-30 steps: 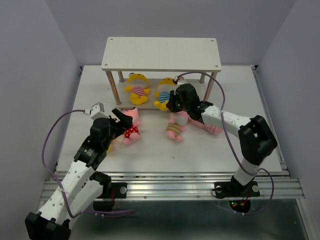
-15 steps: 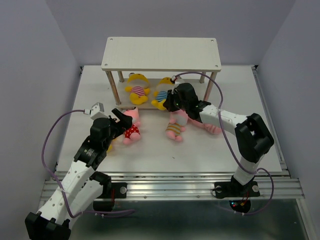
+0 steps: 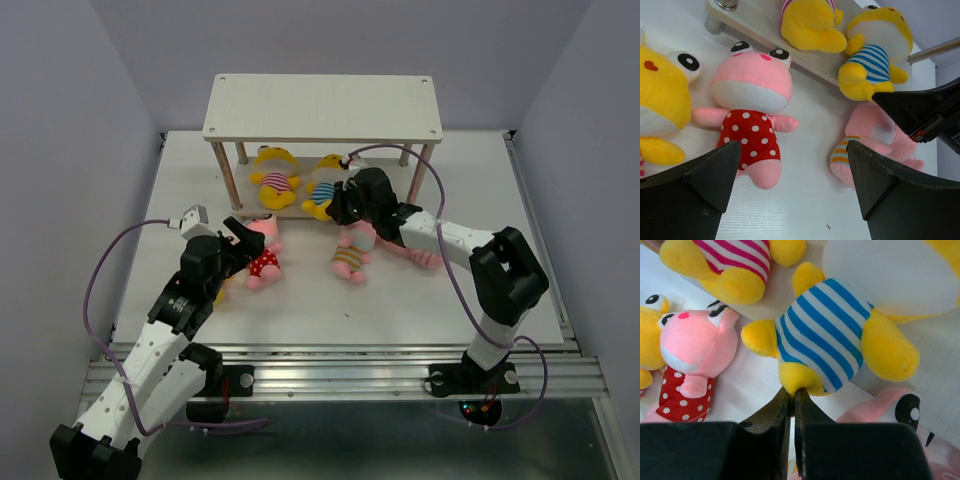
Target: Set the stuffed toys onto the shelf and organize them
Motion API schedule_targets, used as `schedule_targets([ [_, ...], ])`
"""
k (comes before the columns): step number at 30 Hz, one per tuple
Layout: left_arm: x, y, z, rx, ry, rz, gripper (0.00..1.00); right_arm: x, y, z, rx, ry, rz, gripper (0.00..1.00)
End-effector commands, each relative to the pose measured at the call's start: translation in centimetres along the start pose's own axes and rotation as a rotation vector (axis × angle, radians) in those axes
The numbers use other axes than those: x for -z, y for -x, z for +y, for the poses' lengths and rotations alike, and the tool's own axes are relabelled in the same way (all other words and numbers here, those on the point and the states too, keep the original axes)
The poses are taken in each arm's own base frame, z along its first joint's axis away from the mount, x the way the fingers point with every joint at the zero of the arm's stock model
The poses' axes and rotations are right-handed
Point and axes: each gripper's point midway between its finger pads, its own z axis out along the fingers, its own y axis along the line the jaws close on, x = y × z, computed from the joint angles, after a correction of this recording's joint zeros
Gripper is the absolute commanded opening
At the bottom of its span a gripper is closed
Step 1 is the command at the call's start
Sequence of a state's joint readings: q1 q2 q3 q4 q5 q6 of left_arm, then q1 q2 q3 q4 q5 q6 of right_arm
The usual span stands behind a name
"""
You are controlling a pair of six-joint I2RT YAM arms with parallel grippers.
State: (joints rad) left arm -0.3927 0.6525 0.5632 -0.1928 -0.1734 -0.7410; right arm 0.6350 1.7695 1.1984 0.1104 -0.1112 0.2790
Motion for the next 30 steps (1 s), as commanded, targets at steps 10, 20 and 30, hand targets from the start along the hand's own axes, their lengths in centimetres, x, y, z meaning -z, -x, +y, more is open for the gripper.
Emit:
schedule_targets([
  [10, 0.0, 0.3, -0.1, -0.008, 0.0, -0.013, 0.99, 1.1, 1.3, -2.3, 0.009, -0.041, -0.055, 0.13],
  [20, 0.0, 0.3, -0.1, -0.009, -0.001, -0.014, 0.99, 1.0, 2.0, -3.2, 0.019, -0.059, -0.067, 0.25],
  [30, 0.0, 0.3, -0.1, -0.01, 0.002, -0.011, 0.99, 1.1, 3.0, -2.7, -0.006, -0.048, -0.087, 0.35],
])
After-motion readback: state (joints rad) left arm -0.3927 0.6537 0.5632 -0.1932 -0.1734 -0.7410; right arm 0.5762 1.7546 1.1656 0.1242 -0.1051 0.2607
